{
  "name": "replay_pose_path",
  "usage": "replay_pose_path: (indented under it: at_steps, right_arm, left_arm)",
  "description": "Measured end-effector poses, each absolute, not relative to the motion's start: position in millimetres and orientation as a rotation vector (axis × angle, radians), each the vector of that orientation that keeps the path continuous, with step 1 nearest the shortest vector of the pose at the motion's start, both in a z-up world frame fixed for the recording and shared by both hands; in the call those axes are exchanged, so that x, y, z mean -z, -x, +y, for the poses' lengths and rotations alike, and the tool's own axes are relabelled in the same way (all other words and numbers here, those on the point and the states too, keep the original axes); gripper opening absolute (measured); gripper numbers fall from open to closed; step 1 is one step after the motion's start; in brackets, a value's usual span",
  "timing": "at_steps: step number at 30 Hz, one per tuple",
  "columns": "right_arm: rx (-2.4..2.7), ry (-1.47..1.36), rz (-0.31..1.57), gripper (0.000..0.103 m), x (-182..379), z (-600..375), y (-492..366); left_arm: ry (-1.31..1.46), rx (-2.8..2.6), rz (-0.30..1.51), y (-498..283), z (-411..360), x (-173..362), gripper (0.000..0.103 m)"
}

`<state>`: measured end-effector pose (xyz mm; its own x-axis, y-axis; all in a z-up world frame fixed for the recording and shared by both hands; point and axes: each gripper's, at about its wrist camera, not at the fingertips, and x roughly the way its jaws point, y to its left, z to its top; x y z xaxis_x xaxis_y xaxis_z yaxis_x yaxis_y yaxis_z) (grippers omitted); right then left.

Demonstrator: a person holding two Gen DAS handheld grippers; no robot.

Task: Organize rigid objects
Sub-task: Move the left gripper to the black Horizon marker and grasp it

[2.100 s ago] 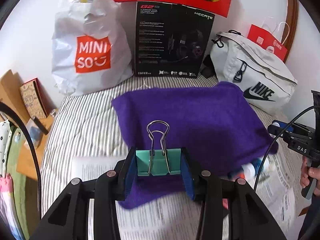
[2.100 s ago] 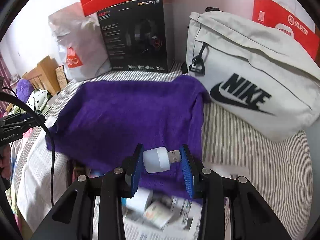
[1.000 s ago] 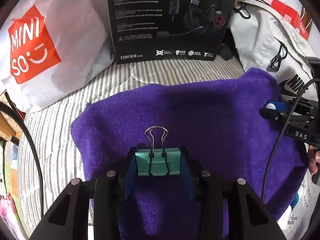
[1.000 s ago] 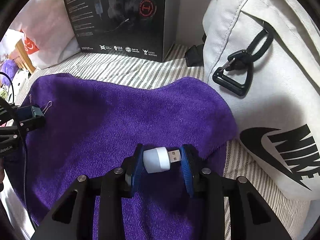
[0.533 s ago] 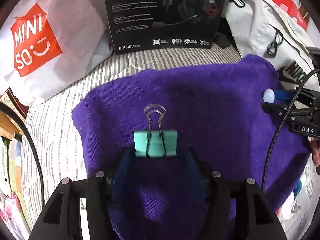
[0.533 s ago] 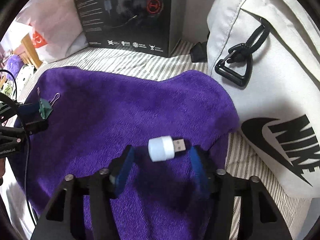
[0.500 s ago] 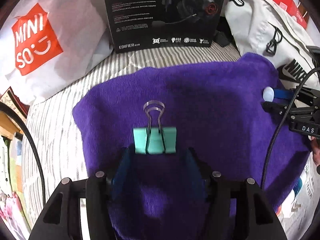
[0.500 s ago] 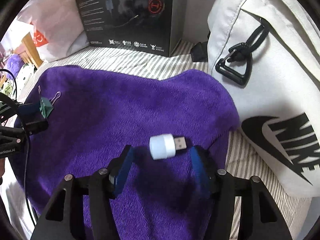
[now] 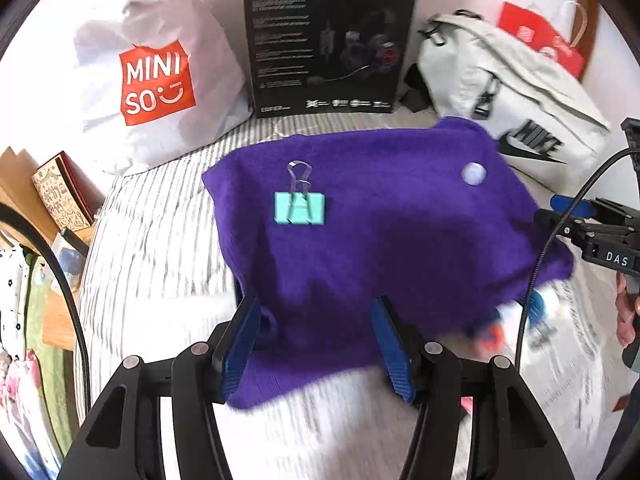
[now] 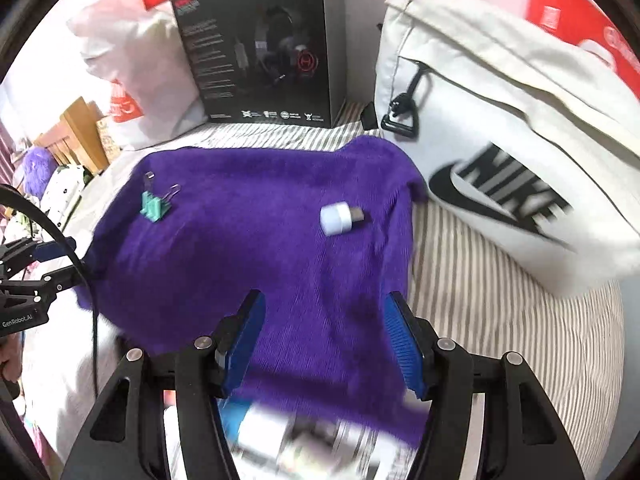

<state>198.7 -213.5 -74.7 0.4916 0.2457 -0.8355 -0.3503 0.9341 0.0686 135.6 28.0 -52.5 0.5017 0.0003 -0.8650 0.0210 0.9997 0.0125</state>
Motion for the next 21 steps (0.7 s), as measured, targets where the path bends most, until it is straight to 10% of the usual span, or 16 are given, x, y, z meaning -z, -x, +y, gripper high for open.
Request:
replay_pose_path:
  at_steps: [21]
  right_arm:
    - [-0.312,-0.007,0.934,0.072,65.5,-260.8,-51.8]
  left_arm:
    - [0.038,0.048,1.101,-87.4,-27.3,111.7,0.066]
